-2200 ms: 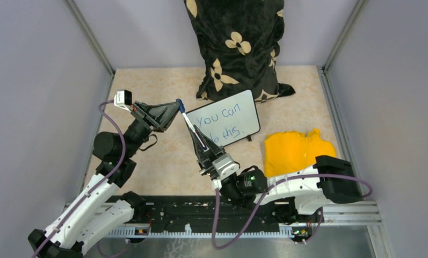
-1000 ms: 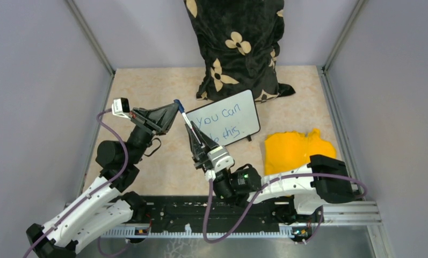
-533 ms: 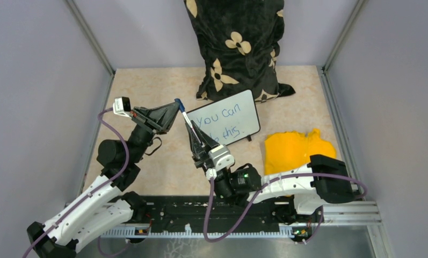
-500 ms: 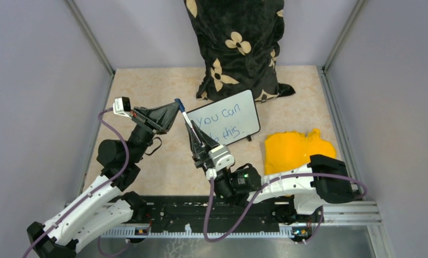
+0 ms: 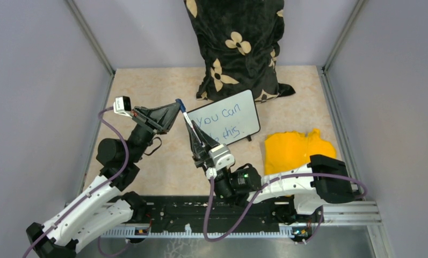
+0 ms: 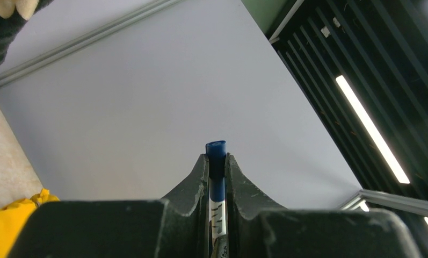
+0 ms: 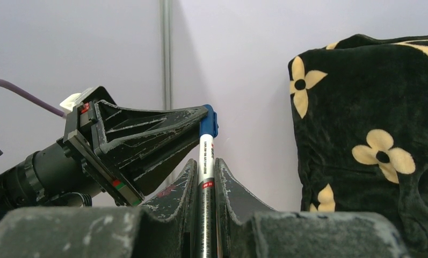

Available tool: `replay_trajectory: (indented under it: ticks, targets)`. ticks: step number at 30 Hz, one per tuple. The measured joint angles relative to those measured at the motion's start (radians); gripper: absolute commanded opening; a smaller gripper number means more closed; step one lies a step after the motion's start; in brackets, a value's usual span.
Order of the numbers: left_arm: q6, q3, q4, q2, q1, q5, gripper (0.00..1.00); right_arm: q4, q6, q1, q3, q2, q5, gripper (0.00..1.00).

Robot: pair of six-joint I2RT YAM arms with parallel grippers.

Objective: Write a sentence on the whiteboard
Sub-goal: Close the whiteboard marker at the center of the board.

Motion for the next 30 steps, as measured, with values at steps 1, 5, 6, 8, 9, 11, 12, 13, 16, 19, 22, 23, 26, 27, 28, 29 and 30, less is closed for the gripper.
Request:
replay_trajectory:
  ticks: [1, 5, 6, 8, 9, 11, 12, 13, 16, 19, 22, 23, 26, 27, 28, 29, 30]
  targets:
    - [0.002, 0.002, -0.003, 0.002, 0.0, 0.004, 0.0, 0.0, 0.0, 0.0, 0.0, 0.0, 0.001, 0.0]
    - [0.008, 0.008, -0.006, 0.011, 0.0, 0.012, 0.0, 0.0, 0.0, -0.003, 0.0, 0.0, 0.005, 0.0]
    - [0.009, 0.01, -0.006, 0.014, 0.0, 0.012, 0.0, 0.0, 0.0, -0.005, 0.0, 0.0, 0.005, 0.0]
    - [0.016, 0.015, -0.009, 0.025, -0.002, 0.013, 0.0, 0.001, 0.0, -0.008, 0.0, 0.0, 0.007, 0.0]
    - [0.02, 0.019, -0.011, 0.03, -0.003, 0.013, 0.0, 0.001, 0.0, -0.009, 0.0, 0.0, 0.008, 0.0]
    - [0.034, 0.038, -0.019, 0.044, -0.009, 0.013, 0.0, 0.002, -0.001, -0.015, 0.0, 0.0, 0.01, 0.0]
    - [0.041, 0.046, -0.021, 0.05, -0.011, 0.012, 0.0, 0.003, -0.002, -0.019, 0.0, 0.0, 0.01, 0.0]
    - [0.049, 0.051, -0.022, 0.054, -0.014, 0.011, 0.0, 0.003, -0.002, -0.022, 0.0, 0.0, 0.011, 0.0]
    - [0.065, 0.06, -0.025, 0.064, -0.016, 0.007, 0.0, 0.003, -0.003, -0.028, 0.0, 0.0, 0.014, 0.0]
    - [0.082, 0.059, -0.031, 0.052, -0.021, -0.003, 0.02, 0.002, -0.001, -0.029, 0.0, 0.0, 0.013, 0.0]
    - [0.105, 0.057, -0.042, 0.019, -0.031, -0.016, 0.19, -0.001, 0.015, -0.029, 0.0, 0.0, -0.005, 0.0]
    - [0.114, 0.057, -0.049, 0.005, -0.034, -0.021, 0.23, -0.001, 0.024, -0.028, -0.001, 0.0, -0.019, 0.0]
    - [0.132, 0.054, -0.076, -0.029, -0.051, -0.008, 0.36, -0.002, 0.039, -0.031, -0.006, -0.004, -0.05, 0.0]
    - [0.138, 0.048, -0.091, -0.039, -0.068, 0.012, 0.4, -0.002, 0.041, -0.04, -0.008, -0.009, -0.052, 0.0]
    - [0.142, 0.043, -0.104, -0.045, -0.082, 0.027, 0.44, -0.002, 0.043, -0.047, -0.008, -0.013, -0.051, 0.0]
    - [0.144, 0.042, -0.112, -0.05, -0.087, 0.037, 0.48, -0.002, 0.046, -0.055, -0.008, -0.019, -0.049, 0.0]
    - [0.146, 0.042, -0.121, -0.053, -0.092, 0.05, 0.51, -0.002, 0.049, -0.063, -0.008, -0.025, -0.048, 0.0]
